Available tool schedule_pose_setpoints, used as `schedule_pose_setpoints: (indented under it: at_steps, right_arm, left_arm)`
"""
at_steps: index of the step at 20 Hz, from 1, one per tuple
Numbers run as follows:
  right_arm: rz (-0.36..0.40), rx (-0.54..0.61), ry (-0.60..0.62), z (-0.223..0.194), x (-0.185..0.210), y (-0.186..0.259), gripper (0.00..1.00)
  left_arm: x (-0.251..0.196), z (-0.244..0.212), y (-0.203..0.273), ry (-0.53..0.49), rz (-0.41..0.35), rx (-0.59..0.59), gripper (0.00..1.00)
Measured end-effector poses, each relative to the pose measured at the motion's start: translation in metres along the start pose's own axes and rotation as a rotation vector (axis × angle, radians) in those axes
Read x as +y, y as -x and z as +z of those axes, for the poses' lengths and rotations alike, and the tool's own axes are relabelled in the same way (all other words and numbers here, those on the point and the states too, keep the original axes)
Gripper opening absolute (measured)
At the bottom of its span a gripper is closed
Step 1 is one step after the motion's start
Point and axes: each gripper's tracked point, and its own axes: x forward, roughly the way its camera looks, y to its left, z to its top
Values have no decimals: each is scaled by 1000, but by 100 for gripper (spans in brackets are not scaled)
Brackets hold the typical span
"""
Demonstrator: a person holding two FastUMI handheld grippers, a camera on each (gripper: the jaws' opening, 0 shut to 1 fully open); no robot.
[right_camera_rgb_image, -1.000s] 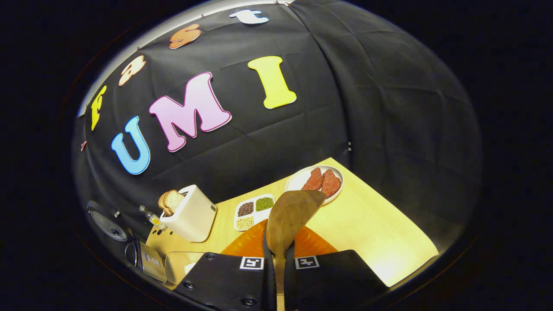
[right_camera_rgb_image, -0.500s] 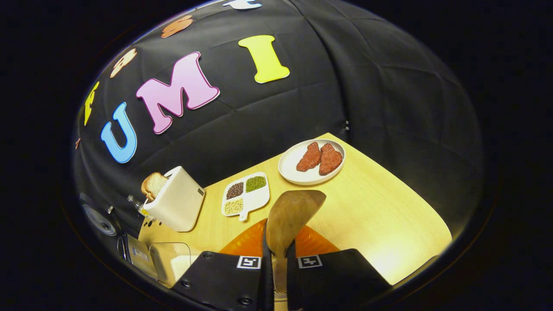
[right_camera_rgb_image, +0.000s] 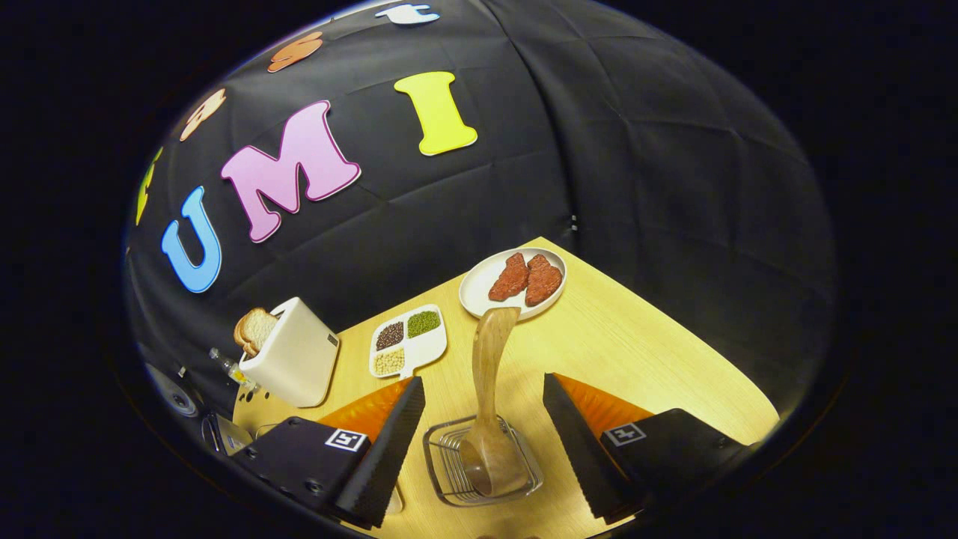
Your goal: Close the left gripper, press the button to open the rice cooker; take a wooden spoon from the chopstick holder with the right hand, scoop a spoonful of rice and pour it into the rice cooker, then put the wooden spoon back into the chopstick holder.
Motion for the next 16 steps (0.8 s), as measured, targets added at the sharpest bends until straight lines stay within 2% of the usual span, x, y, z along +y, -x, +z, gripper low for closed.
schedule_pose_setpoints:
  at_steps: [5,10,13,16]
  right_arm:
    - [-11,-119,100,33,-4,48,98]
    - [-64,-249,185,76,-22,98,98]
    - [-83,-300,220,86,-26,132,98]
    - [-94,-311,232,78,-24,159,99]
  left_arm:
    - [11,47,-27,-14,-18,-48,96]
    - [26,91,-62,13,-7,-86,95]
    - [30,121,-85,-5,-27,-98,94]
    - [31,158,-112,-60,-51,-129,93]
